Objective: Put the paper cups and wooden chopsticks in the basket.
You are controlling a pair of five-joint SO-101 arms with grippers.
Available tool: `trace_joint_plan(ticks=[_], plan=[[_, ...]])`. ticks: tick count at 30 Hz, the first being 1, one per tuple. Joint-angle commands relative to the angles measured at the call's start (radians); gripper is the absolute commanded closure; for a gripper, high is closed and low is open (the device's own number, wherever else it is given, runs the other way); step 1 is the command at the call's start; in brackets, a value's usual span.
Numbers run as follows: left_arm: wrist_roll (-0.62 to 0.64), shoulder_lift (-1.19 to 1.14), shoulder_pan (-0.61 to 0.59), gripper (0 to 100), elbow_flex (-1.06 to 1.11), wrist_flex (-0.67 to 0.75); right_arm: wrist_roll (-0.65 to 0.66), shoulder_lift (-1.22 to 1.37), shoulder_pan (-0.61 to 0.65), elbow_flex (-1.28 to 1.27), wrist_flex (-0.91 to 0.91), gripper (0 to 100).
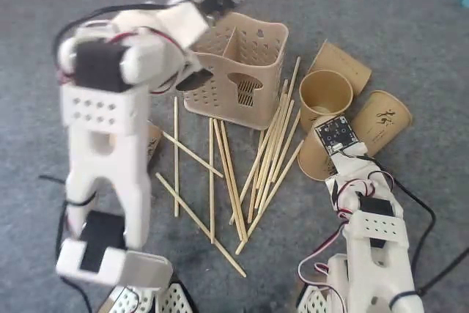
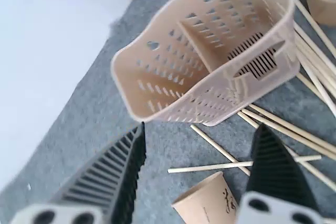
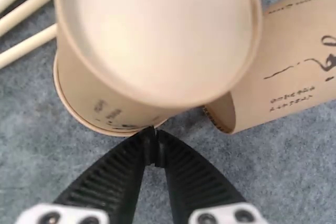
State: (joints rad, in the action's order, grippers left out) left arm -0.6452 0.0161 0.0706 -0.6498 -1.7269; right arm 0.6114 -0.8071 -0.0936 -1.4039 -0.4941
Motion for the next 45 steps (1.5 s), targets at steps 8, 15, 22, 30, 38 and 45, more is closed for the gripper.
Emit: trace_joint_plan(ticks=[8, 15, 22, 30, 38, 45], plan=[[0.574, 0.499, -0.324, 70, 0.572, 0.009, -0.107, -0.03, -0.077, 0.038, -0.004, 99.0], [0.589, 0.907, -0.517, 70, 1.3, 0.39, -0.209, -0.028, -0.097, 0.203, -0.211, 98.9], [0.46, 1.119, -0.546, 70, 1.776, 0.566, -0.216, -0.019, -0.081, 0.741, -0.719, 98.9], [0.413, 1.137, -0.628, 70, 1.897, 0.683, -0.402, -0.015, 0.153, 1.241, -1.007, 92.2], [0.379, 1.137, -0.753, 70, 2.035, 0.868, -0.585, 0.288, 0.351, 1.577, -1.106, 88.4], [0.376, 1.137, -0.753, 70, 2.048, 0.873, -0.675, 0.662, 0.466, 1.929, -1.116, 88.1]])
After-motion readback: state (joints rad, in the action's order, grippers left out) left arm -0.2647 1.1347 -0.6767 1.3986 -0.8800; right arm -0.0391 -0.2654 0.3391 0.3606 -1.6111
